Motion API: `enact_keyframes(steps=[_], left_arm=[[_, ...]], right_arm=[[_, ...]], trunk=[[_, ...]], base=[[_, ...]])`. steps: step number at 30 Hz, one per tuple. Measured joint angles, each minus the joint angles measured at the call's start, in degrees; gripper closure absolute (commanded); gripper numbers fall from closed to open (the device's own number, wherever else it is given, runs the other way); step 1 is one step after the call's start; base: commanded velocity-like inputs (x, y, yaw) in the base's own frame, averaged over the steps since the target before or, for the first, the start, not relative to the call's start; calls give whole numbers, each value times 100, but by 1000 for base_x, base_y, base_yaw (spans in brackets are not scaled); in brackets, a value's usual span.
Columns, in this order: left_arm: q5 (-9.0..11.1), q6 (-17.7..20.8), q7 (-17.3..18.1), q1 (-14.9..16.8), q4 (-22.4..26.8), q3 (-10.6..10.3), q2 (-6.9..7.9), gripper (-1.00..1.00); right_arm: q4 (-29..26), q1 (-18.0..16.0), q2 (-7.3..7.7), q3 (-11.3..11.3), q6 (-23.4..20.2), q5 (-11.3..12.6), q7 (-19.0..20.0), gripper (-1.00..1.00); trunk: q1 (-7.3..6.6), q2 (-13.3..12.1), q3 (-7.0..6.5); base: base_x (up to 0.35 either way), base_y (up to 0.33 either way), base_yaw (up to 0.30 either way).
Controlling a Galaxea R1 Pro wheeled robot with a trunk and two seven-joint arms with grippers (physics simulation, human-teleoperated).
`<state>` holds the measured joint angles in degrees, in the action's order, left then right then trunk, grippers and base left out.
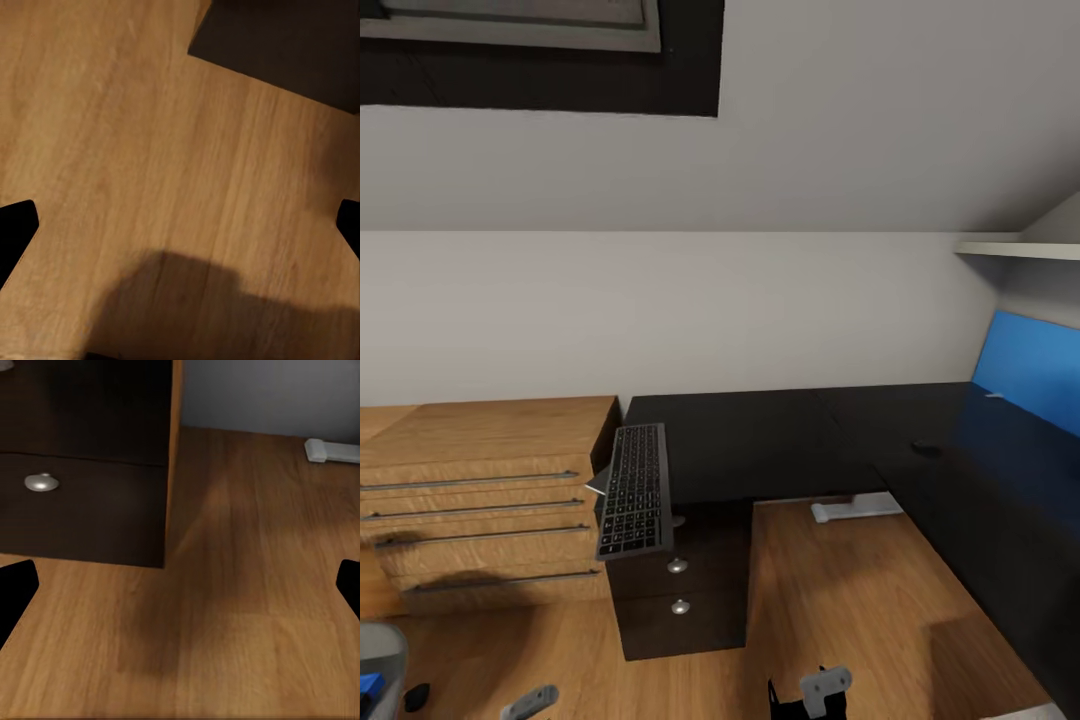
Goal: In the bedroom, organize the workspace by keeping the computer under the desk, ensuring the monitor is on the desk, placing the keyboard on the desk next to the monitor, placing the mouse on the desk next to the keyboard, moving the folder from the swivel chair onto the desk next to the mouse, stacking the notebook on top of the folder with the pen on top of the notebook, and positioning the swivel chair next to the desk.
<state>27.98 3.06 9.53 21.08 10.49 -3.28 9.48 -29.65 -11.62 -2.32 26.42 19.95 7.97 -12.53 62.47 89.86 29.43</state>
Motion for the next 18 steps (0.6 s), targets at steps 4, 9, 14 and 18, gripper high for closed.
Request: enact_keyframes(steps=[4, 9, 14, 18], left_arm=[[4, -10, -52, 0, -126, 3, -41, -100], [129, -21, -497, 0, -172, 73, -63, -100], [488, -16, -1088, 2, -188, 300, -80, -100], [536, -7, -1216, 2, -193, 324, -128, -100]], right_arm=[[20, 0, -1, -1, 12, -10, 6, -100], [63, 0, -1, -1, 20, -19, 10, -100], [136, 0, 1, -1, 85, -28, 7, -100], [152, 0, 6, -1, 152, -30, 7, -100]], trunk=[[0, 0, 0], [0, 0, 0], [0, 0, 0], [0, 0, 0]], base=[[-13, 41, 0], [-4, 13, 0], [-1, 3, 0], [0, 0, 0]])
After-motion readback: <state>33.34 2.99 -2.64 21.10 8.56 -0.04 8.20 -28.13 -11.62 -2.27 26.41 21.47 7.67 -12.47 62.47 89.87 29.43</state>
